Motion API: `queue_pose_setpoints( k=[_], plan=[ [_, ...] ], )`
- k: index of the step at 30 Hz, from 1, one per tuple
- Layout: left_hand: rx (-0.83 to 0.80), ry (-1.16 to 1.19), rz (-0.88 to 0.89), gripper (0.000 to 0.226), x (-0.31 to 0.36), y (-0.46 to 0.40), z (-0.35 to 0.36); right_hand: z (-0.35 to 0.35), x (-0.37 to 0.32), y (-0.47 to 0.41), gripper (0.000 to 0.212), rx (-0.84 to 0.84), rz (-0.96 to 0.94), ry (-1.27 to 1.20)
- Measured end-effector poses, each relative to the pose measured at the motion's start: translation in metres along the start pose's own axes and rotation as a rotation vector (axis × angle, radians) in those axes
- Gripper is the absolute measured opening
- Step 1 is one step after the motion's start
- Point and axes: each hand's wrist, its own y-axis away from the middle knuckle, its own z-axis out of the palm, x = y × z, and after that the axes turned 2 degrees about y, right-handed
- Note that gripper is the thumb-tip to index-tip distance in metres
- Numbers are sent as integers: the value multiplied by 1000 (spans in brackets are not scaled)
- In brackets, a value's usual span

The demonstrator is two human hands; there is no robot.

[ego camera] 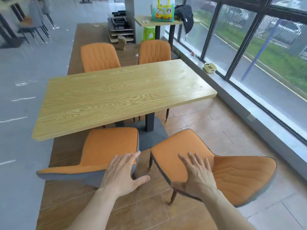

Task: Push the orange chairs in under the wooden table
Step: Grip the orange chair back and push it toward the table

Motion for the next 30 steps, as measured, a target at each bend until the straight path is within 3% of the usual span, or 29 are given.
queue_pose_setpoints(
  k=[8,13,23,30],
  plan=[
    [23,55,-105,102,211,1,75,-36,209,30,116,-65,-108,40],
    [53,86,-137,102,290,-2,103,-62,287,40,122,-97,-172,58],
    [125,110,-209,105,349,14,146,-53,341,55,125,-106,-268,140],
    [42,134,-283,111,375,8,189,-28,355,29,123,-136,-375,200]
  ],
)
